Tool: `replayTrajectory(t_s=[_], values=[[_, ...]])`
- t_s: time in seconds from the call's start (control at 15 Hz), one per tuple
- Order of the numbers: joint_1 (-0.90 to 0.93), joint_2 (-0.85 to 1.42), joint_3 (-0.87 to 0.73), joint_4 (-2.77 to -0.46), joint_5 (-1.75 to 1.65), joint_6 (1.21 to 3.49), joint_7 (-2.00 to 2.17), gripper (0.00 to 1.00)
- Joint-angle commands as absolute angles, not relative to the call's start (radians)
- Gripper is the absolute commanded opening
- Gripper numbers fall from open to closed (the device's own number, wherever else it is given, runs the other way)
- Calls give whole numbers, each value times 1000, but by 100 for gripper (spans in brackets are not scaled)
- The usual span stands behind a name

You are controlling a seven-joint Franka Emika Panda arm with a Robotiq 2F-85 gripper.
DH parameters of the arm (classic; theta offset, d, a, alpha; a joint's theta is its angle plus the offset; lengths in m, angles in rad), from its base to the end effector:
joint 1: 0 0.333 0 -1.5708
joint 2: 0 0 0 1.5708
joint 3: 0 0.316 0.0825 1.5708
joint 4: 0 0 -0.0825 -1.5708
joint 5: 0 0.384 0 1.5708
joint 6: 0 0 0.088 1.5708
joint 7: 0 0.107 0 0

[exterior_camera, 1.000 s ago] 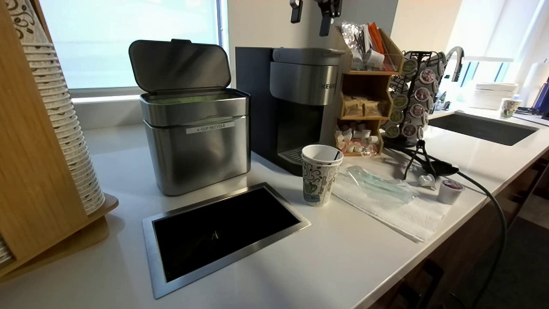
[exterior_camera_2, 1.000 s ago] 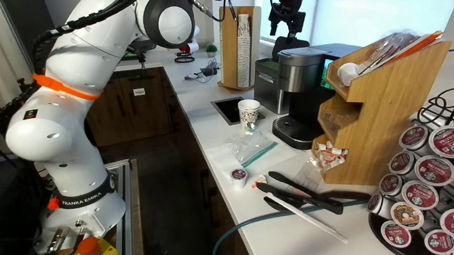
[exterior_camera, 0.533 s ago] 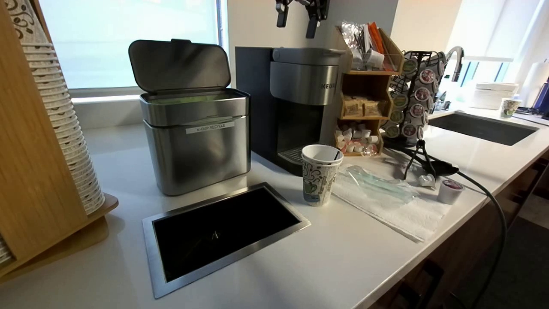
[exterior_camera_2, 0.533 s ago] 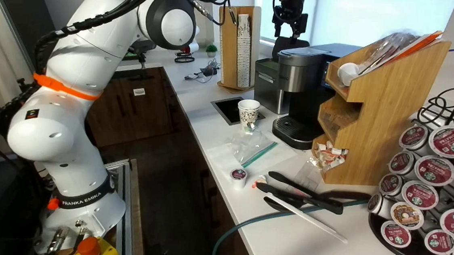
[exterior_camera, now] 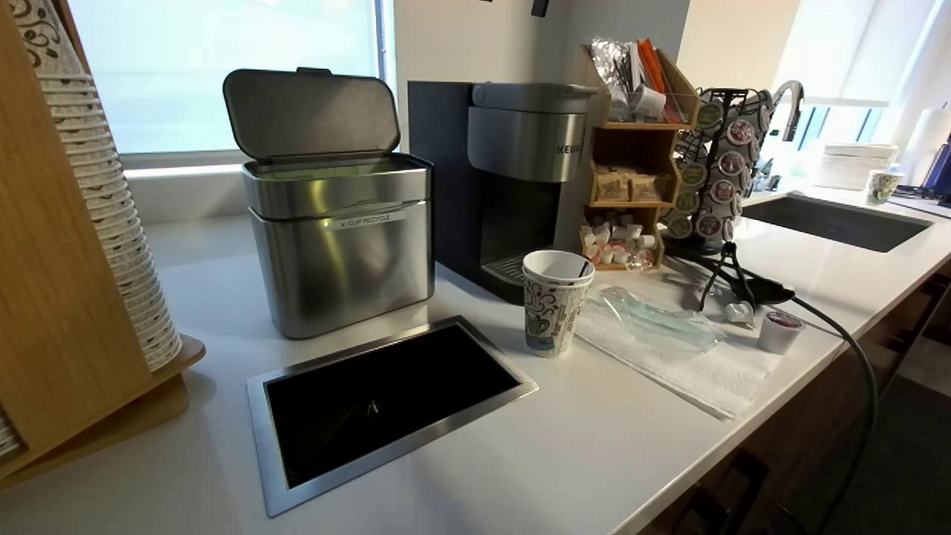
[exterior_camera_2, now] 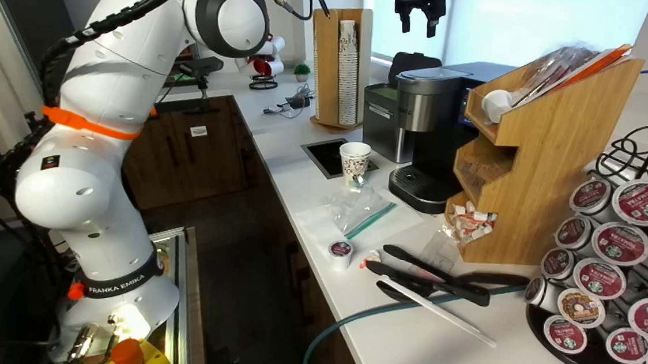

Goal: Close the chamber on the coffeemaker.

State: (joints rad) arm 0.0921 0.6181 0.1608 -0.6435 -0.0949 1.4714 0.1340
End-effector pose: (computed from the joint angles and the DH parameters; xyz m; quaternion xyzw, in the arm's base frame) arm 0.6890 0.1147 0.6542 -0.9938 -0.0297 -0.1054 0.0188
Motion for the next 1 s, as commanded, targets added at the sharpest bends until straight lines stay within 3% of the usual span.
replayTrajectory(t_s=[0.0, 0.8, 0.93], values=[[106, 600, 146, -655, -122, 1459, 154, 100], [242, 349, 125, -761, -306, 1319, 271, 100], [236, 392, 124, -697, -285, 1332, 272, 100]])
